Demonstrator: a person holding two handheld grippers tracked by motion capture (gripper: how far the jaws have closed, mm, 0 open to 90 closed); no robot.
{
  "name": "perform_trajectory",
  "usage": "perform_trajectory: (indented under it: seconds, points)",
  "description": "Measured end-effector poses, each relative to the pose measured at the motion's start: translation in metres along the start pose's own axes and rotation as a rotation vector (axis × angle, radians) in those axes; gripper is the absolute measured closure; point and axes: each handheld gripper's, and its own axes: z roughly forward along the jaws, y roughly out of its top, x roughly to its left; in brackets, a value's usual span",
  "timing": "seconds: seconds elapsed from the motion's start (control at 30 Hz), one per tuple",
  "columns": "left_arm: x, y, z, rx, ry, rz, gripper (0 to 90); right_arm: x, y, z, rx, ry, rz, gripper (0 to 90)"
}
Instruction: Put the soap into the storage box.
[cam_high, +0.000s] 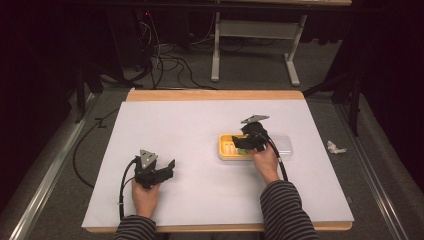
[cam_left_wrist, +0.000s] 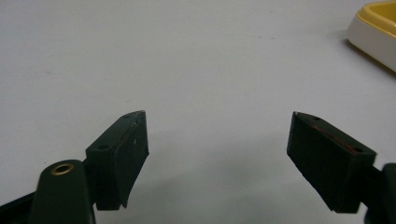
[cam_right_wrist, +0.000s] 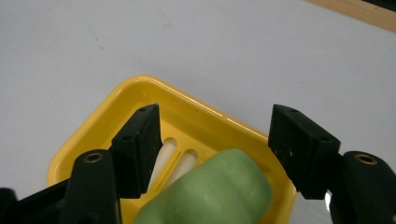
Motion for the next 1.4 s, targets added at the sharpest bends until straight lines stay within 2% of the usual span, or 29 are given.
perform_trajectory:
  seconds: [0.2,0.3,0.37,0.47,0.53,0.63,0.67,0.73,0.8,1.07,1.27,1.33,1.4]
  points:
    - [0.000,0.000,0.000,-0.002,-0.001,-0.003,21.2,-0.003,-0.003,-0.015,0.000,-0.005,0.017,29.9]
    - [0.000,0.000,0.000,-0.001,-0.001,0.000,21.2,0.001,-0.004,-0.023,-0.001,-0.021,0.011,30.6]
    - [0.000,0.000,0.000,-0.001,-0.001,-0.001,21.2,0.005,-0.007,-0.030,-0.022,-0.027,0.011,33.4]
    - [0.000,0.000,0.000,0.000,-0.001,-0.001,21.2,0.009,-0.012,-0.032,-0.002,-0.052,0.002,34.3]
    - [0.000,0.000,0.000,0.001,-0.001,-0.001,21.2,0.010,-0.014,-0.031,0.019,-0.059,0.008,34.6]
    - [0.000,0.000,0.000,-0.001,-0.001,0.000,21.2,0.010,-0.014,-0.029,0.016,-0.042,0.017,41.5]
    - [0.000,0.000,0.000,-0.001,0.000,0.001,21.2,0.011,-0.013,-0.027,0.015,-0.034,0.011,44.4]
    - [0.000,0.000,0.000,-0.001,0.000,0.001,21.2,0.016,-0.013,-0.025,0.010,-0.062,-0.023,49.1]
    - [0.000,0.000,0.000,0.000,-0.001,0.001,21.2,0.017,-0.011,-0.025,-0.001,-0.048,-0.025,52.9]
    - [0.000,0.000,0.000,0.000,0.001,0.001,21.3,0.021,-0.006,-0.018,-0.022,-0.049,-0.049,57.6]
    - [0.000,0.000,0.000,0.000,0.000,0.001,21.2,0.033,0.000,-0.014,-0.038,0.003,-0.097,59.1]
    - [0.000,0.000,0.000,-0.001,-0.001,0.002,21.2,0.040,0.001,-0.010,-0.033,0.027,-0.107,59.2]
    - [0.000,0.000,0.000,-0.001,-0.002,0.001,21.2,0.044,0.002,-0.004,-0.005,0.029,-0.121,59.1]
